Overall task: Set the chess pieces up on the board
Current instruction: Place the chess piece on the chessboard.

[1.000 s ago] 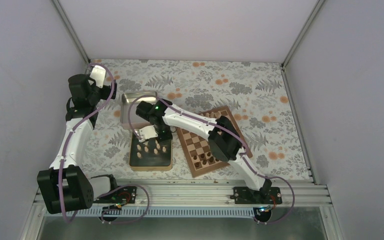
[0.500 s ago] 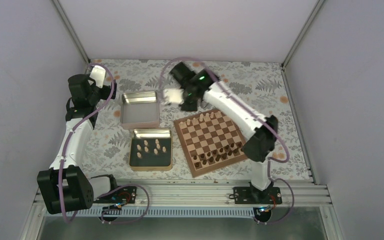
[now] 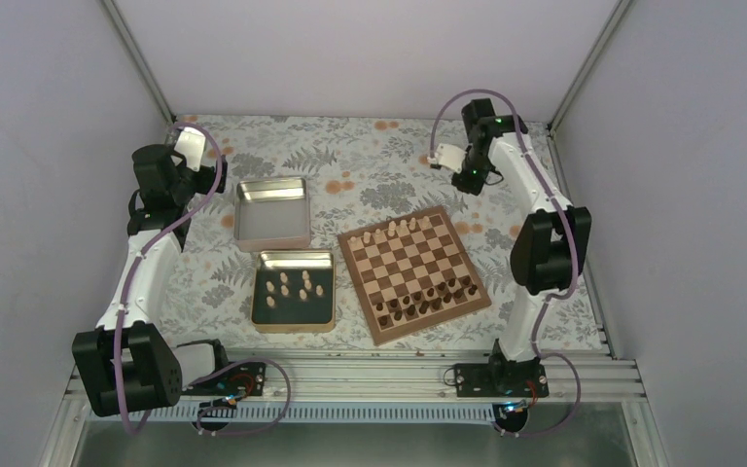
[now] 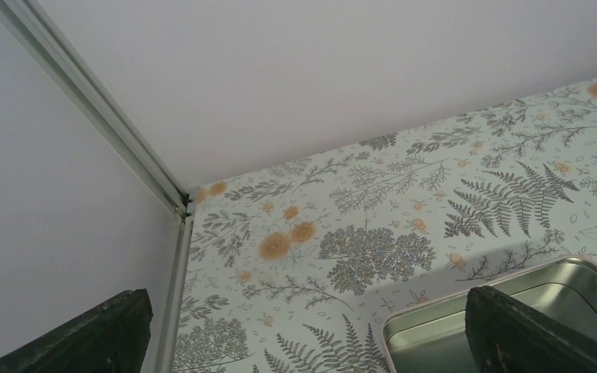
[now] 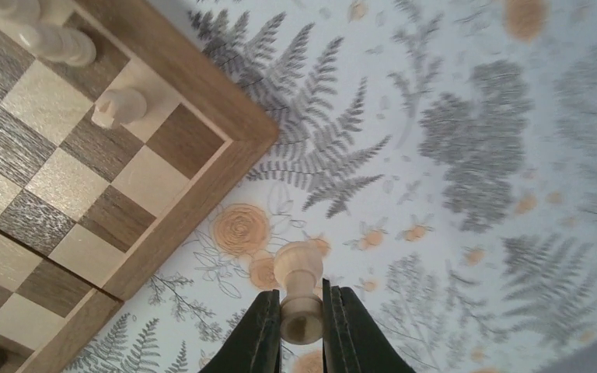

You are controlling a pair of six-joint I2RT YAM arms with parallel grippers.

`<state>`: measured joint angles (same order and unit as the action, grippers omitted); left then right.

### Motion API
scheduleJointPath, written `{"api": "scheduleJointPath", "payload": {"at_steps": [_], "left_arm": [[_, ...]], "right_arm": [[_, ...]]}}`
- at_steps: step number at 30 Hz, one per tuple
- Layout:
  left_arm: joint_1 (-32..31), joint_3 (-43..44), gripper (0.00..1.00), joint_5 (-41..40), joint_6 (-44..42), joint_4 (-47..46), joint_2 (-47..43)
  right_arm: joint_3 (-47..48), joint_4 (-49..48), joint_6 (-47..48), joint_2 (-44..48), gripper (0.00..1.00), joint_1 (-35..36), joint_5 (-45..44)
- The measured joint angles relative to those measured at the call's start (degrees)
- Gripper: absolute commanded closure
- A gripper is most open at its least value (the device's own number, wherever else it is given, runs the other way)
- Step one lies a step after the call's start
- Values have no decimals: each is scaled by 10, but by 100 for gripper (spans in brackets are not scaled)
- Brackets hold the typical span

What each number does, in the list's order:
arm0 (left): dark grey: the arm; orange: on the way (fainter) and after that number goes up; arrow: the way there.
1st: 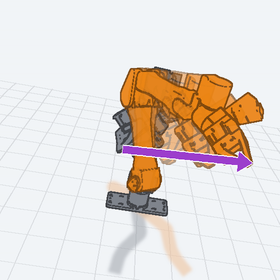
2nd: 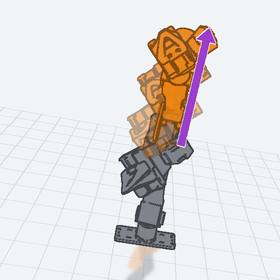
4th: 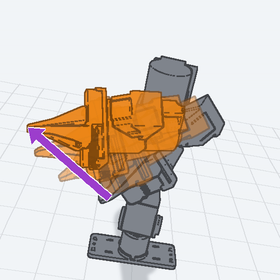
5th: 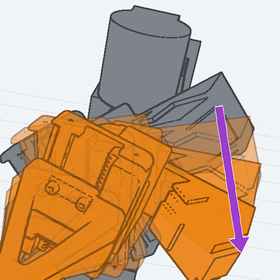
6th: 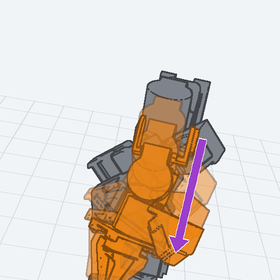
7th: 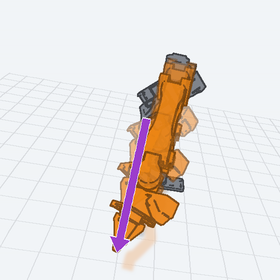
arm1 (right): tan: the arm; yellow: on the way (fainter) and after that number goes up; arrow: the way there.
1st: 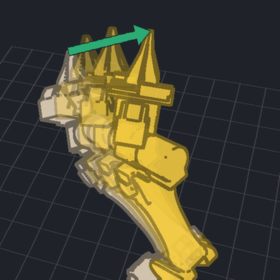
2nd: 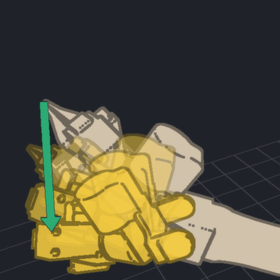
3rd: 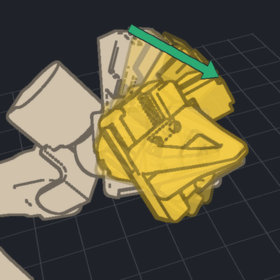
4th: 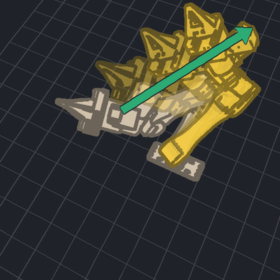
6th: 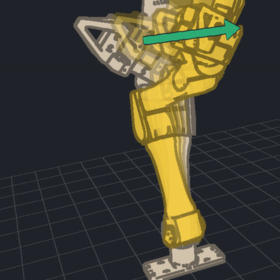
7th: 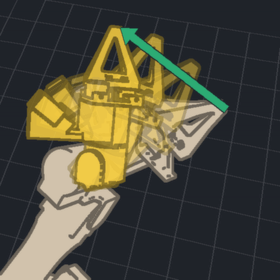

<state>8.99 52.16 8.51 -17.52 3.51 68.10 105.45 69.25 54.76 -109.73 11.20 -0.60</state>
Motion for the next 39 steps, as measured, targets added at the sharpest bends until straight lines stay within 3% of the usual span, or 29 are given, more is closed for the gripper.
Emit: {"api": "scheduleJointPath", "payload": {"at_steps": [11, 39], "left_arm": [[0, 0, 0, 0, 0, 0, 1], [0, 0, 0, 0, 0, 0, 1]], "right_arm": [[-60, -28, 7, -75, 93, 5, 36], [-74, -35, -8, -91, 91, 41, 45]]}}
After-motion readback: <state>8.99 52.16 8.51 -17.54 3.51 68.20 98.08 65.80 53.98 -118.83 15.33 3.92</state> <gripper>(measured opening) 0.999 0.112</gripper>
